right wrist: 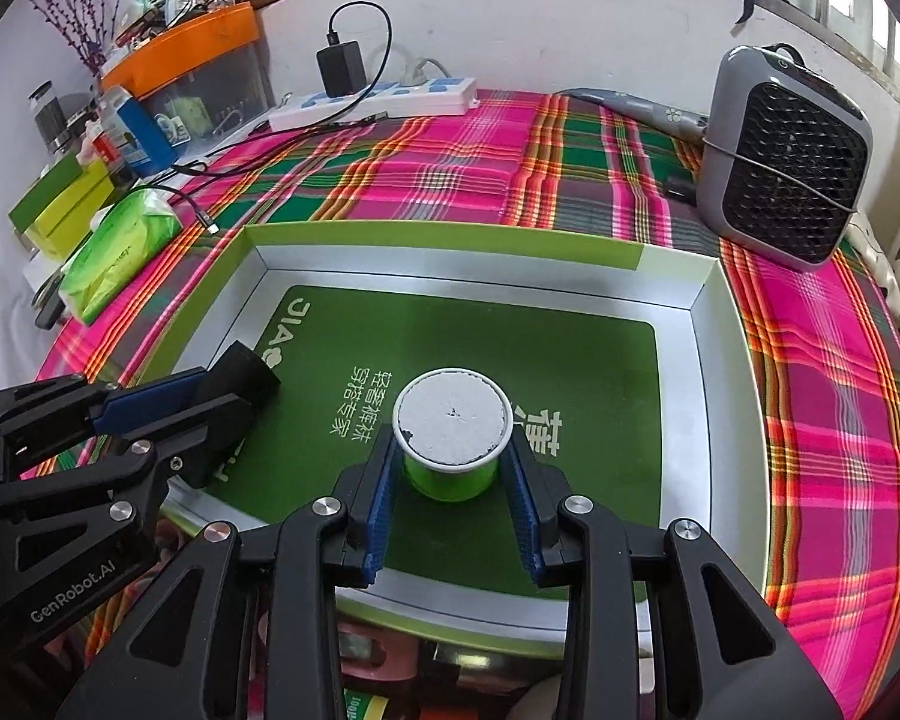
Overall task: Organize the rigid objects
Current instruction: 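Carry the black gadget with the left tool while the right tool carries the spool into the box, then open the left tool over the box while the right tool releases the spool inside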
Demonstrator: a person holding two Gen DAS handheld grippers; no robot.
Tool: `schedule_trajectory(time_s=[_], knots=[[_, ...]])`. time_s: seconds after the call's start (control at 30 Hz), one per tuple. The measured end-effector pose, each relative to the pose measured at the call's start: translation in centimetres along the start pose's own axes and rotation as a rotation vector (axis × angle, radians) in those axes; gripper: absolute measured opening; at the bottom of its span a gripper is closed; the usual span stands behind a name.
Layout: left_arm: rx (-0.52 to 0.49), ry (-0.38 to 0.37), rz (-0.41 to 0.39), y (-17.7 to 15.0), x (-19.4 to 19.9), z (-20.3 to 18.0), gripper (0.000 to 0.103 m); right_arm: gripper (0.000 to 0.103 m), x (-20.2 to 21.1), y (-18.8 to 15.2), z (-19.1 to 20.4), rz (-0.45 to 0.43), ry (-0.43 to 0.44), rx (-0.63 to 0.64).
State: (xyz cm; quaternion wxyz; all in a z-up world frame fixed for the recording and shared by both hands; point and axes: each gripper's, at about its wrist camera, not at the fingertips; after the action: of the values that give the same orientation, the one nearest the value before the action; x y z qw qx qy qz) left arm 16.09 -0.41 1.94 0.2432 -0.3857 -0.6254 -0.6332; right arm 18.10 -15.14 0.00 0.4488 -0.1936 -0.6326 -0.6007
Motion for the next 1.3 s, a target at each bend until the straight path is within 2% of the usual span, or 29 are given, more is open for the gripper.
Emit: schedule_trajectory(time_s=[0.43,0.57,0.73,1.3], knots=[[0.001,-0.006,0.013,0.0,0.0,-0.3,0.026,0.036,0.0,-0.1,0.0,0.000,0.010,-0.013],[0.001,-0.007,0.012,0.0,0.1,-0.4,0.031,0.049,0.0,-0.1,0.0,0.001,0.014,-0.014],[-0.002,-0.005,0.009,0.0,0.3,-0.4,0.034,0.049,0.2,-0.3,-0.1,-0.002,0.011,-0.024],[0.000,0.003,-0.048,-0.9,3.6,-0.6,0.035,0.049,3.3,-0.8,-0.5,-0.072,0.004,-0.059]])
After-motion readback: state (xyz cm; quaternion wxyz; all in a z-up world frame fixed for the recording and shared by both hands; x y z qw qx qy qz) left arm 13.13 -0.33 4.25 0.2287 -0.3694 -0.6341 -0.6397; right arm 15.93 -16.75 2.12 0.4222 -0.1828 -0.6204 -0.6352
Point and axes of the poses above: each gripper's, at about its wrist camera, not at the fingertips, and x roughly against the way its jaws point, z to its left, y to its top, and after that the axes turned 2 degrees about -x, right-handed
